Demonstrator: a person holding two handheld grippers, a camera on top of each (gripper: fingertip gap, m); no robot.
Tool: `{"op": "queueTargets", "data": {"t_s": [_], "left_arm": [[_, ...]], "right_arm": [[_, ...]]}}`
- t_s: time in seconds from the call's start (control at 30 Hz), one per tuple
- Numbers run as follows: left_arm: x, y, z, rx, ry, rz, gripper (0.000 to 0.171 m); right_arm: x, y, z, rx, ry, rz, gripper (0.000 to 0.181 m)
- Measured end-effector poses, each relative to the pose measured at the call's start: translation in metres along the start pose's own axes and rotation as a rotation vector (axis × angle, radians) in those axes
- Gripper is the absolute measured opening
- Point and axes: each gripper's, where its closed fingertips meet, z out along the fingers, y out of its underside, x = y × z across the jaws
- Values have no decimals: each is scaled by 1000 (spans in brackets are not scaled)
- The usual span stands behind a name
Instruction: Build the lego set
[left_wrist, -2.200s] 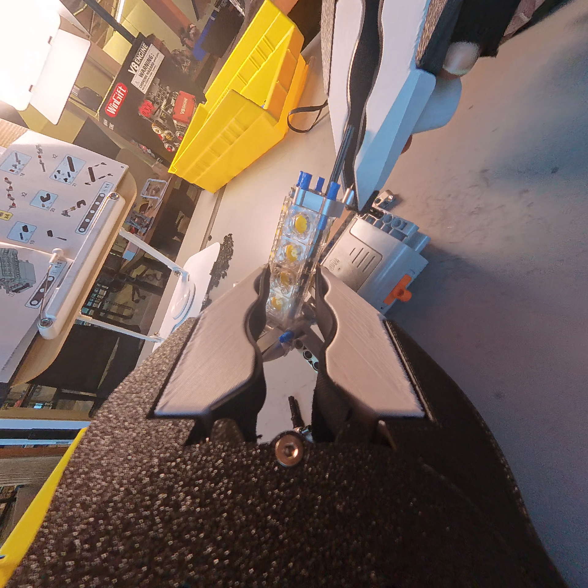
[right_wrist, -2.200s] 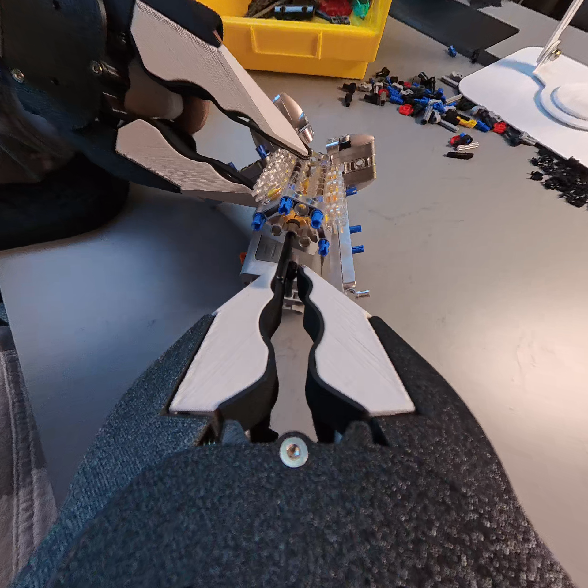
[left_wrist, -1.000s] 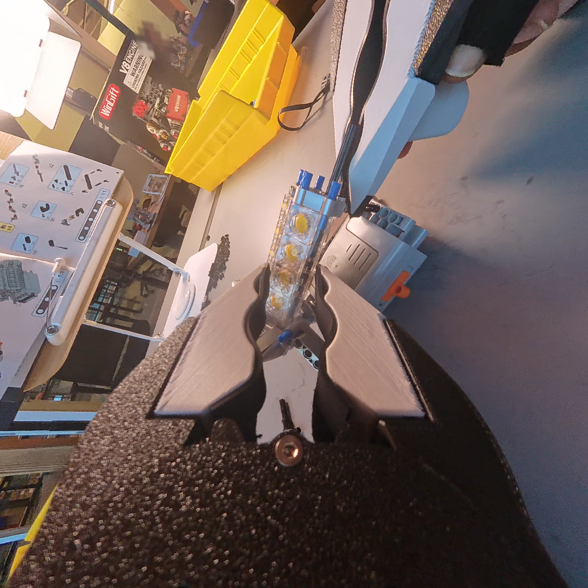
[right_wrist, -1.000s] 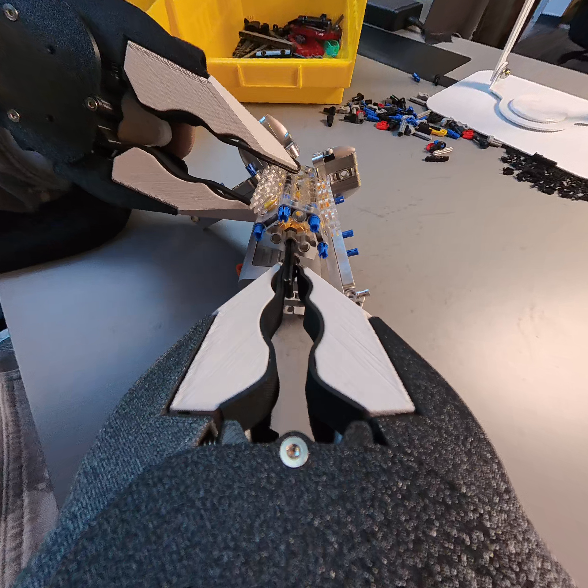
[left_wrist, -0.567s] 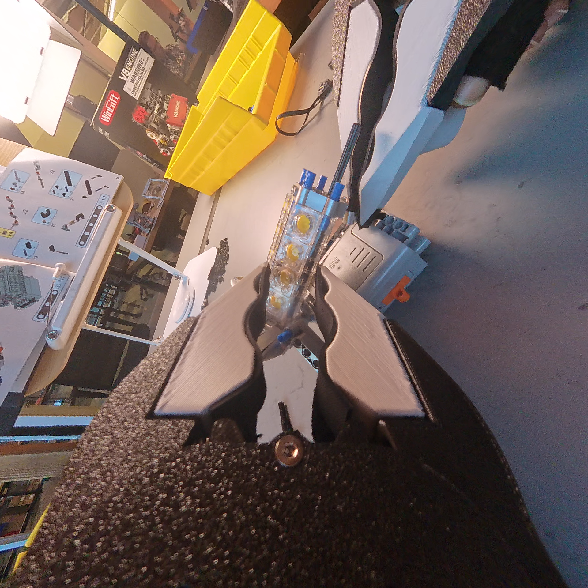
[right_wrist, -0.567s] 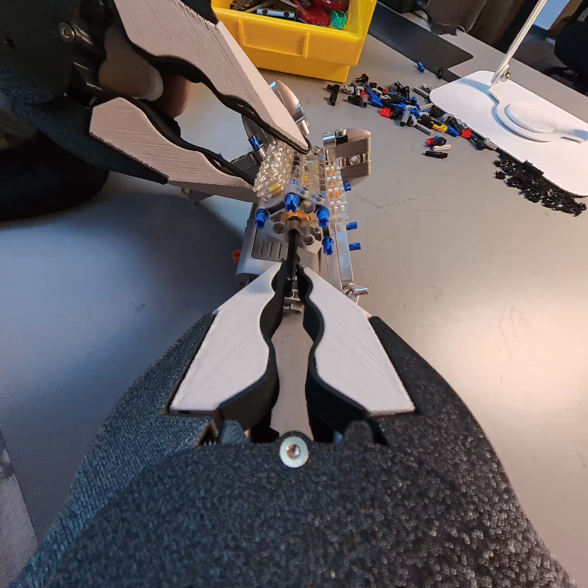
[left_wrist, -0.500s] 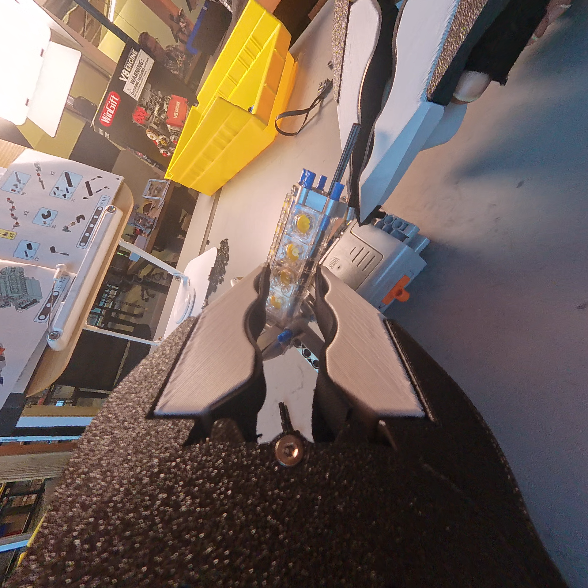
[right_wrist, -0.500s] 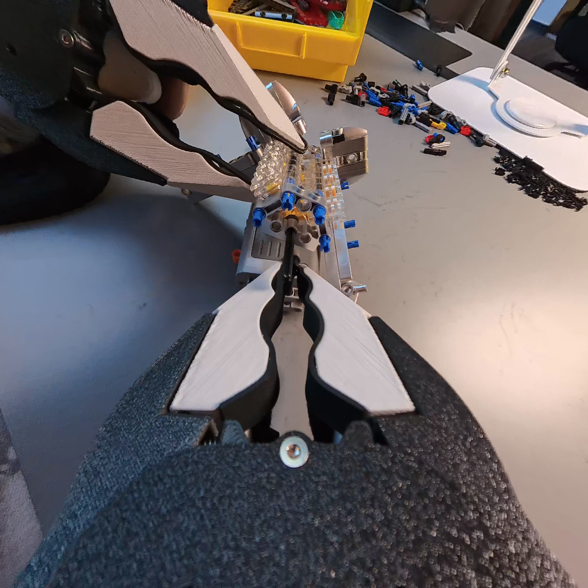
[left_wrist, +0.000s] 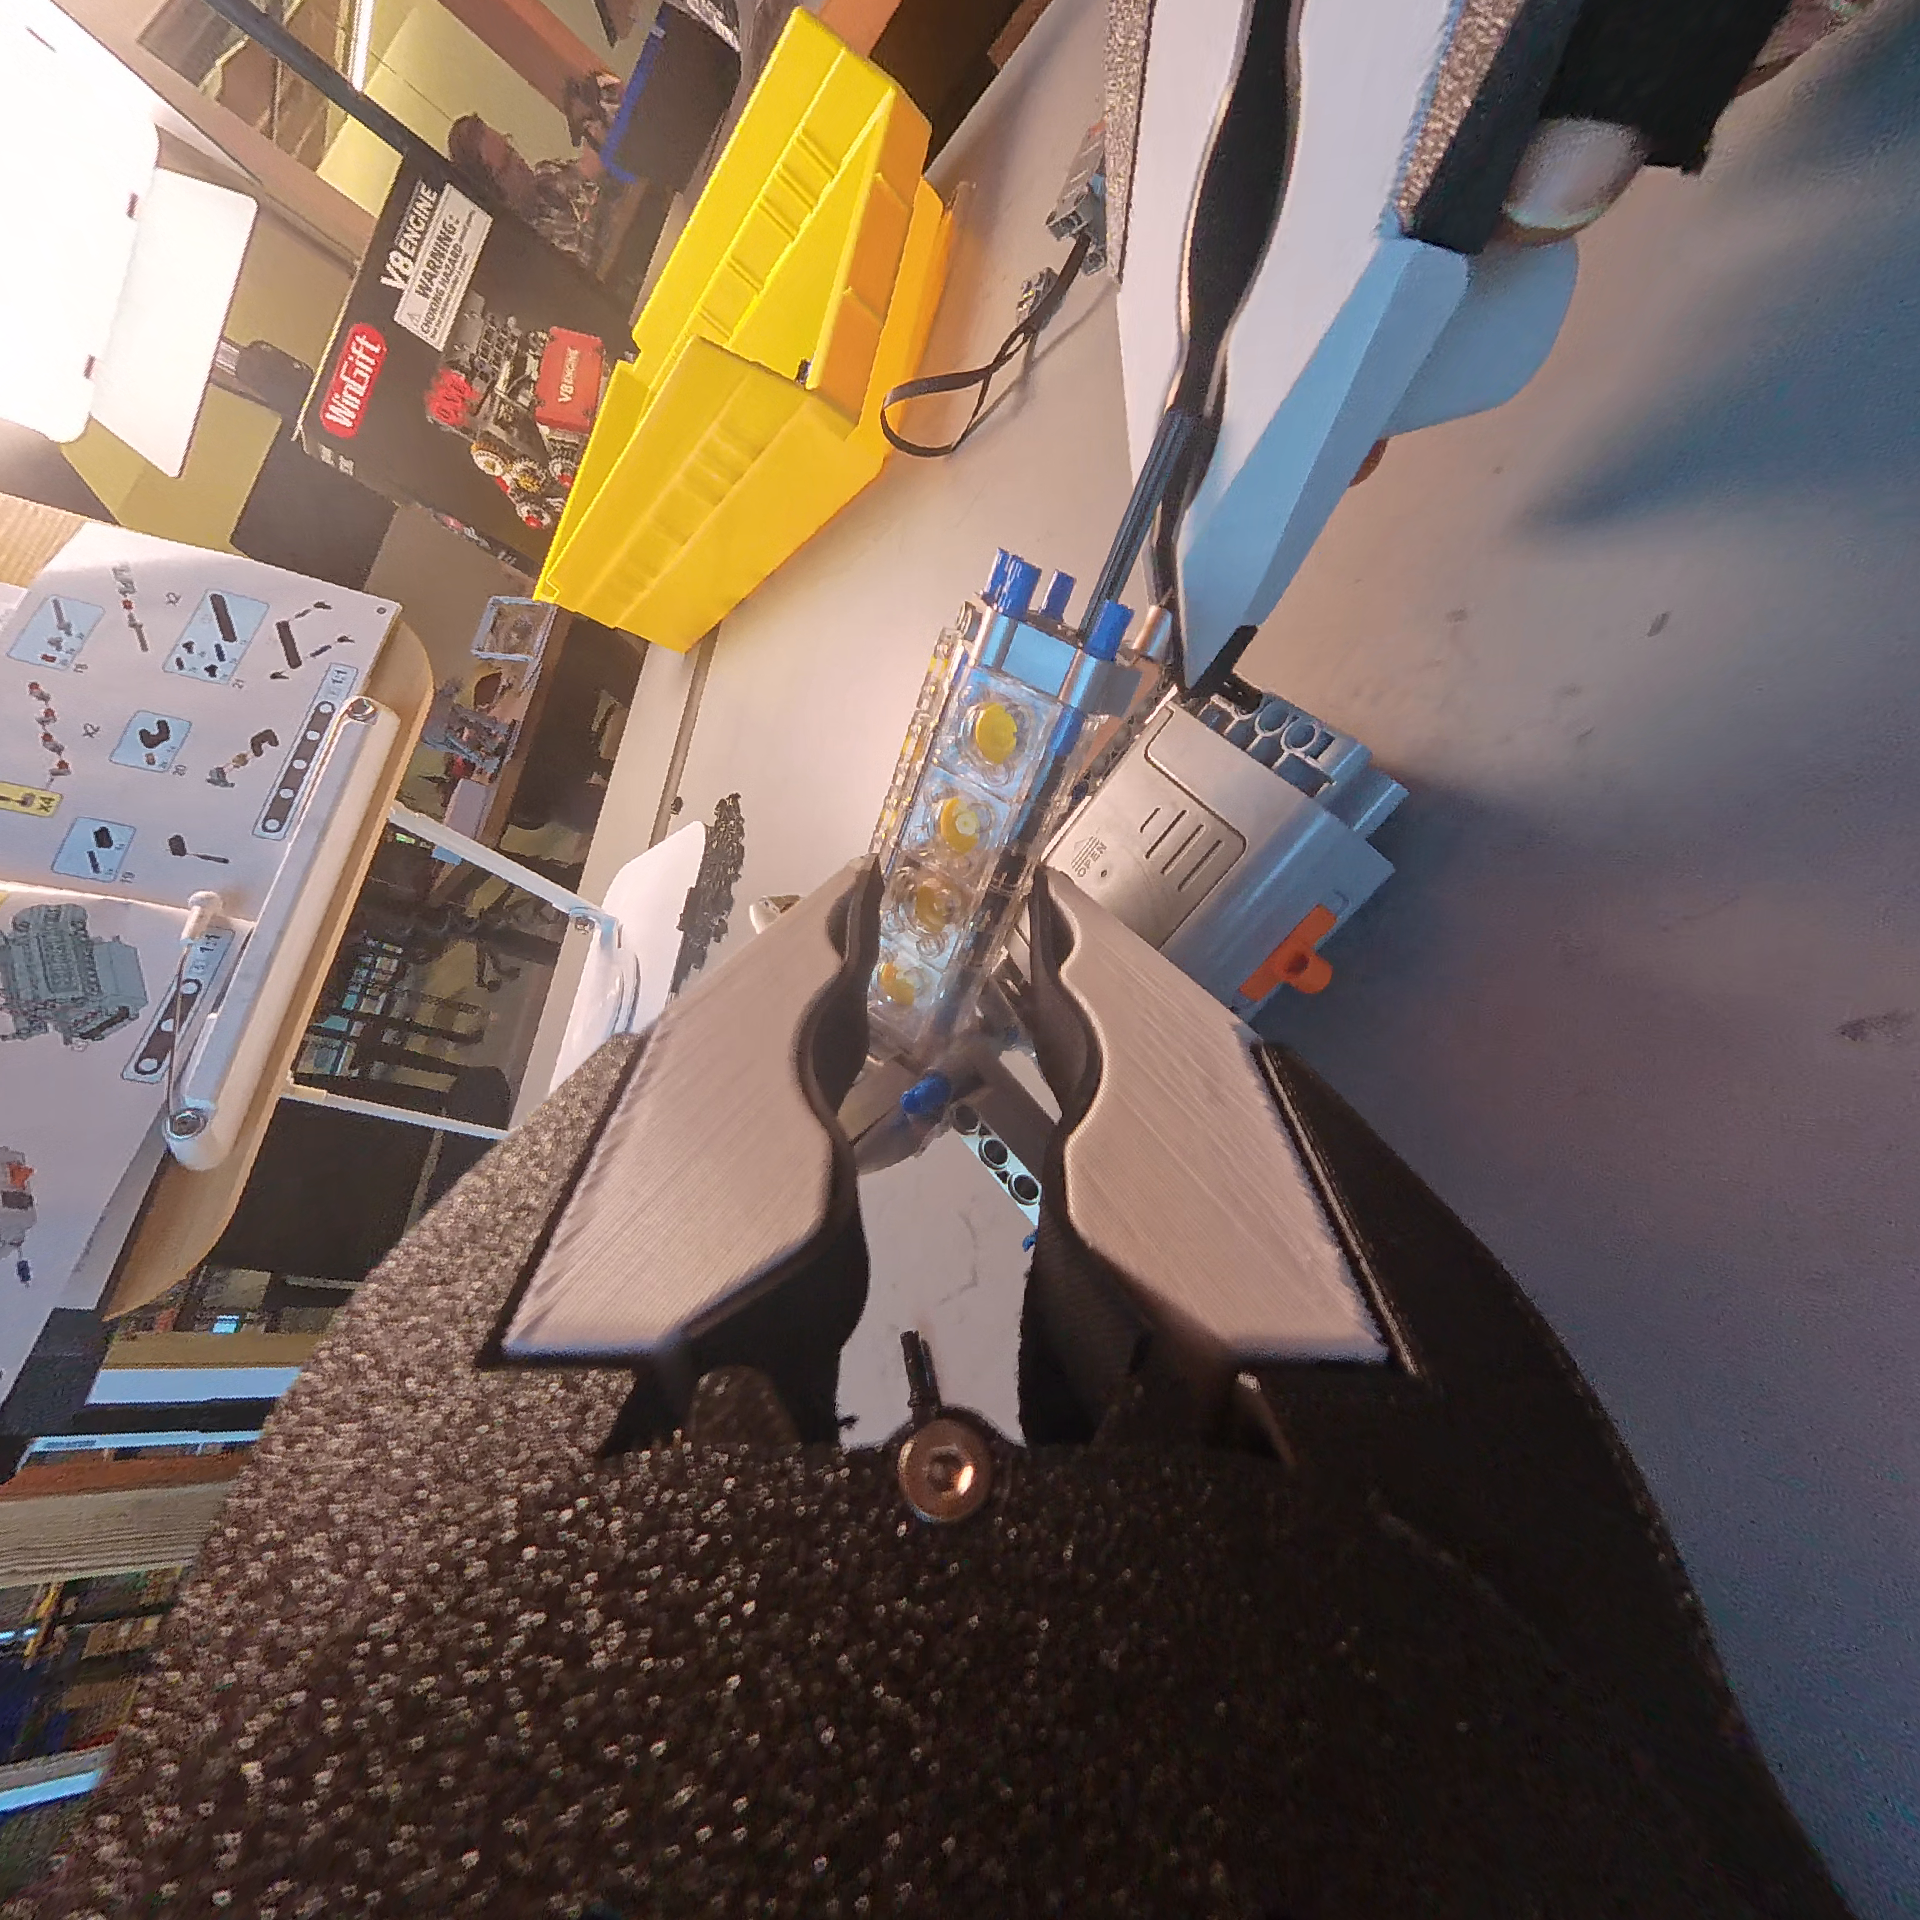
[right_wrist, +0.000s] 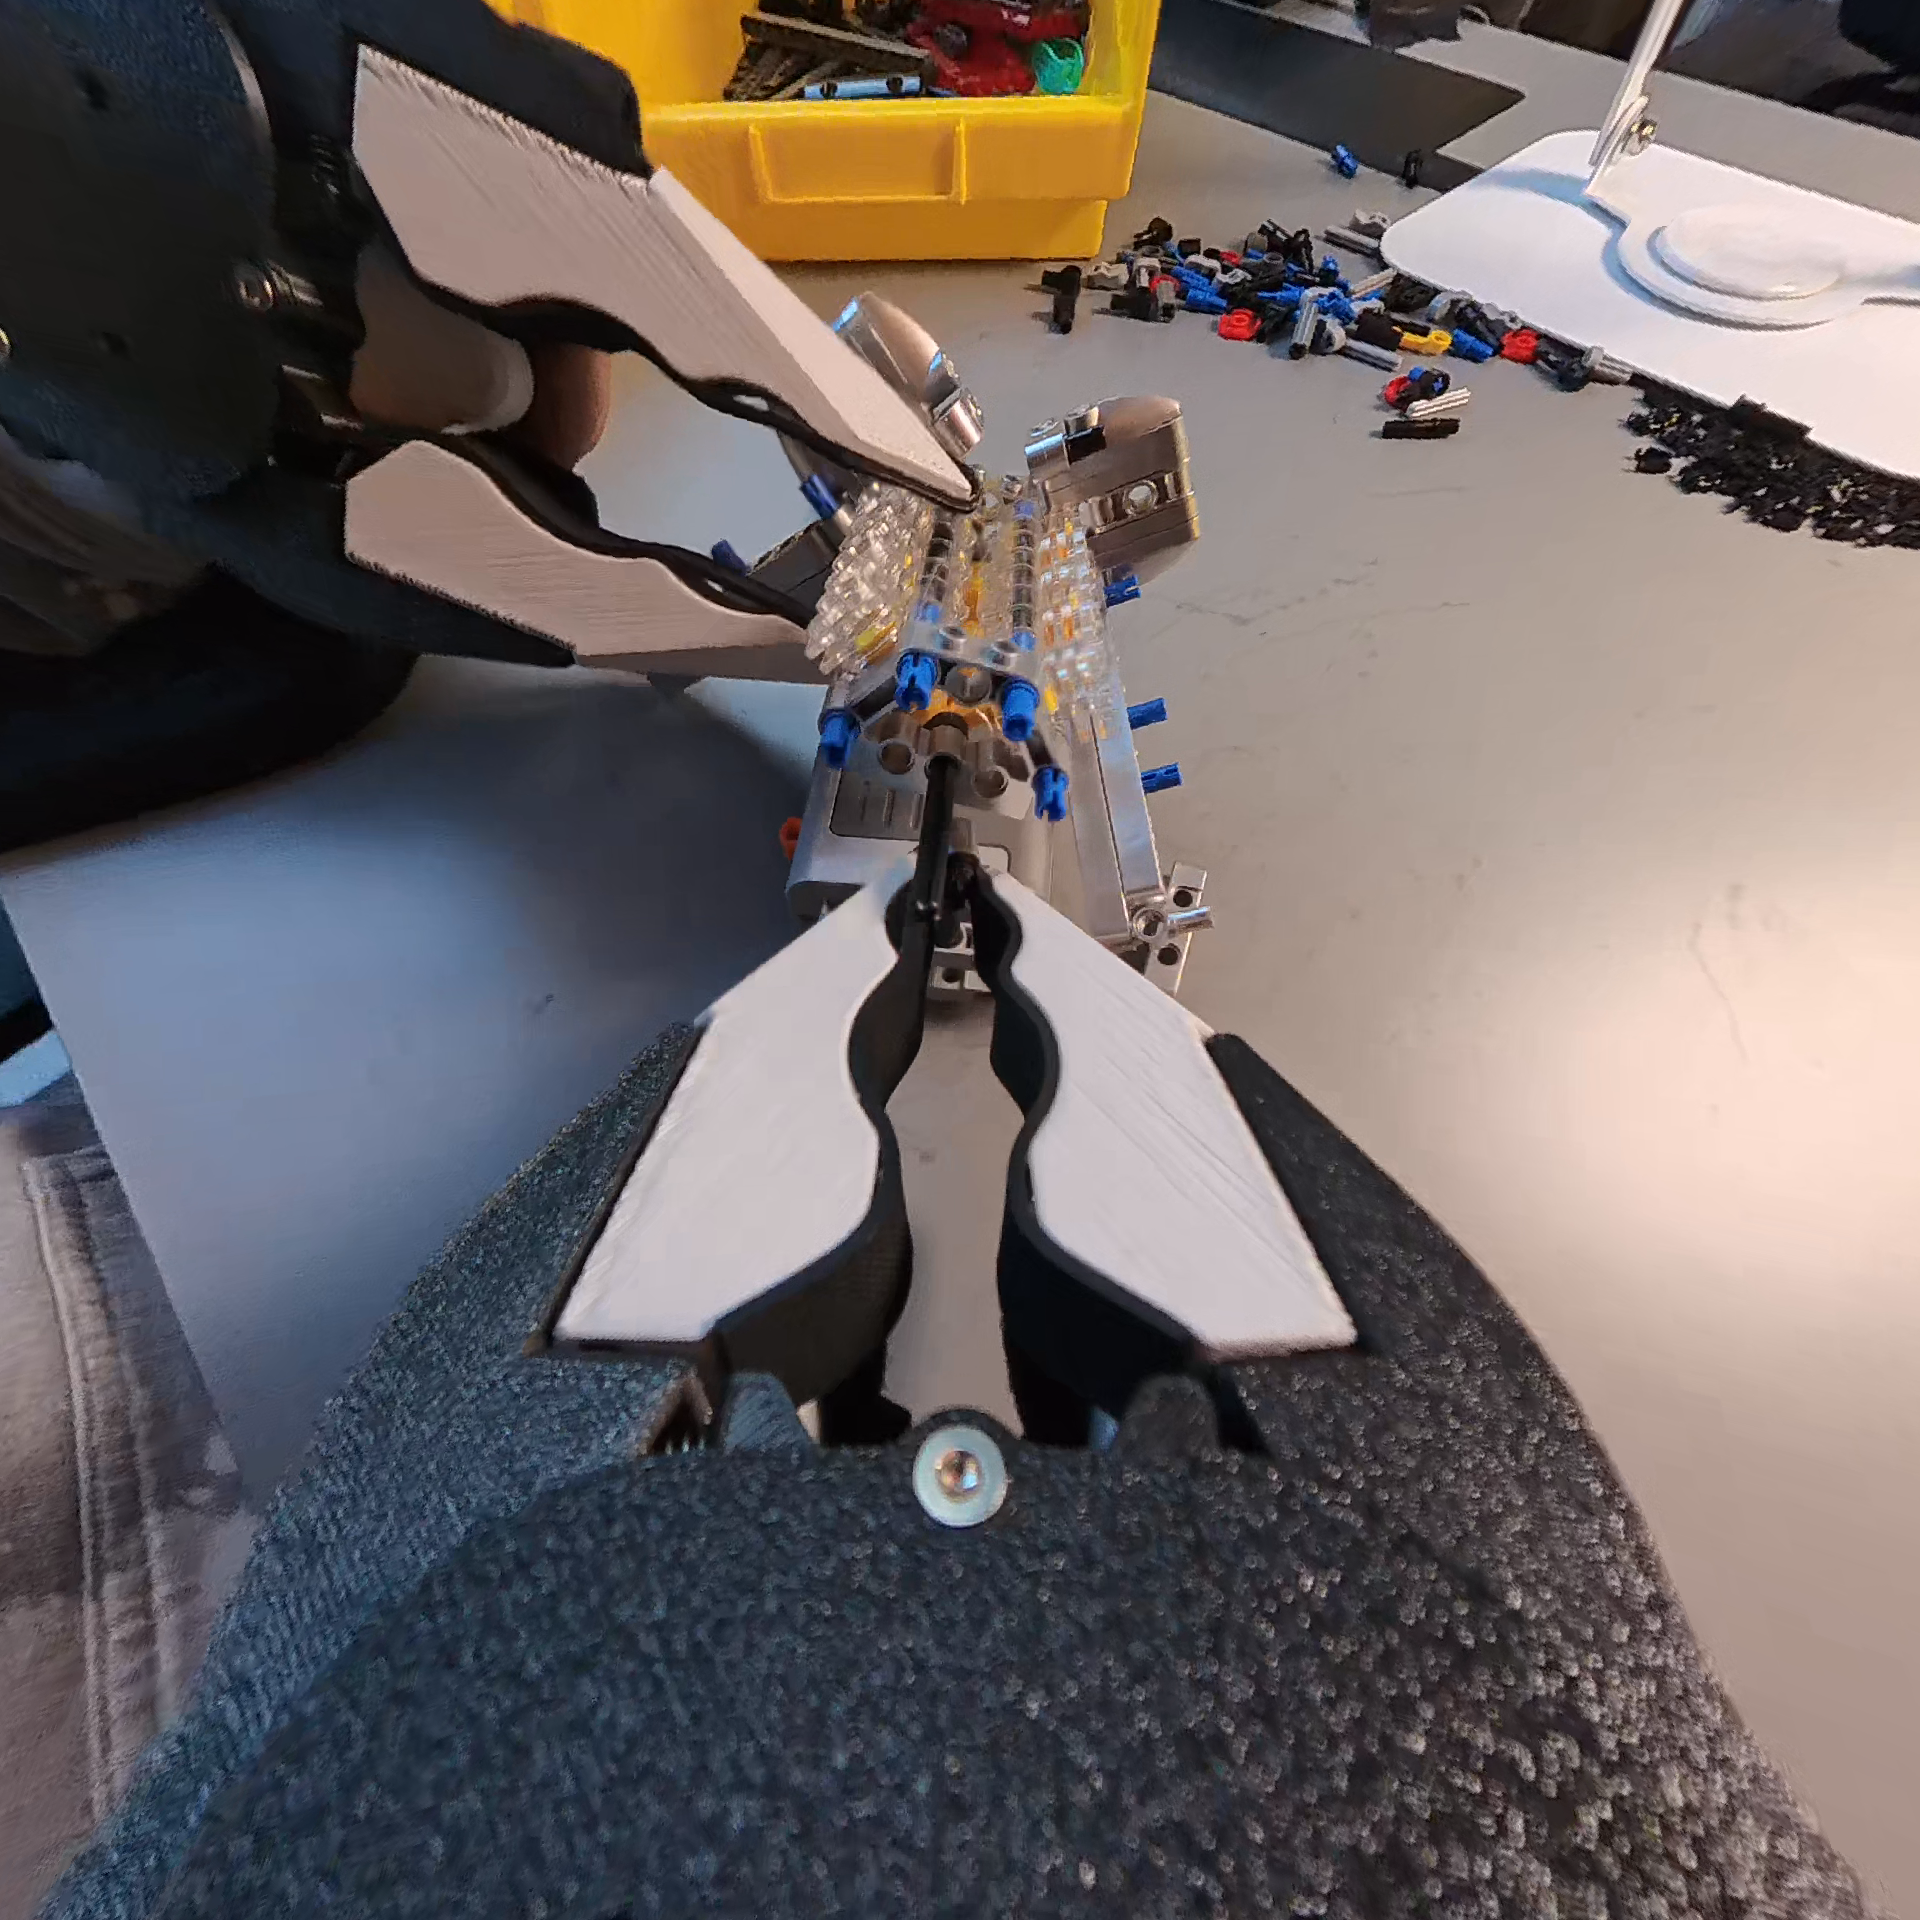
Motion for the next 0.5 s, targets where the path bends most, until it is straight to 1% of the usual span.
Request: {"op": "queueTargets", "data": {"t_s": [0.07,0.4,0.5], "left_arm": [[-1,1,0,-5,-3,-5,26],[-1,2,0,-9,-2,-14,26],[-3,4,0,-21,-8,-36,26]], "right_arm": [[2,-5,1,24,-7,38,5],[0,-5,7,6,-12,27,5],[2,-10,7,42,-47,148,4]]}}
